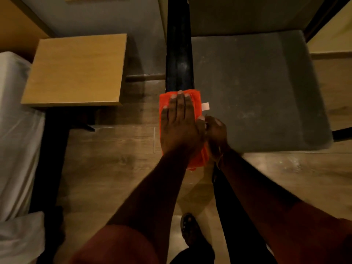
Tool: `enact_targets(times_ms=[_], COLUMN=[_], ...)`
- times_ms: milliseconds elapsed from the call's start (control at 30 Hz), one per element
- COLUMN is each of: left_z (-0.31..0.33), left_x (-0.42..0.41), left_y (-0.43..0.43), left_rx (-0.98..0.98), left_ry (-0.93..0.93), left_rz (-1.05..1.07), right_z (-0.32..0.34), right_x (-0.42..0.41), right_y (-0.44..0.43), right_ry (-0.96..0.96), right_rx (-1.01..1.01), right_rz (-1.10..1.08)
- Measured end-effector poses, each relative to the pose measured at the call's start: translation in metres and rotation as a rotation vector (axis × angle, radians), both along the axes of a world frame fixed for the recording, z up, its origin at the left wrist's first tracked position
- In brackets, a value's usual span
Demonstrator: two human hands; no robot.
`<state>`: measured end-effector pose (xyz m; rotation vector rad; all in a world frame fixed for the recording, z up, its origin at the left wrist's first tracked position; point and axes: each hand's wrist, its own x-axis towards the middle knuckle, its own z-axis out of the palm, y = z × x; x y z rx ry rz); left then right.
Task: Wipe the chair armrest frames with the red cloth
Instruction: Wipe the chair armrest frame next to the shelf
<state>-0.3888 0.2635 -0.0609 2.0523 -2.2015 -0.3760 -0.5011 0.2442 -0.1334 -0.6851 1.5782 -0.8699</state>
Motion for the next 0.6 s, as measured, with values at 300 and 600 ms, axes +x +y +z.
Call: enact_targets(times_ms=[300, 600], left_z=[0.021, 0.04], left_x=[0.013, 0.008], left_y=[-0.021, -0.108], left_rx=[0.104, 0.002], left_ry=[0.377, 0.6], left_rz=[0.799, 0.708], right_z=[0.074, 0.083], right_x=[0.017, 0.013], right_y=[-0.001, -0.09], right_ry=[0.105, 0.196], right_rx=[-0.302, -0.357], right_rz=[0.229, 0.2])
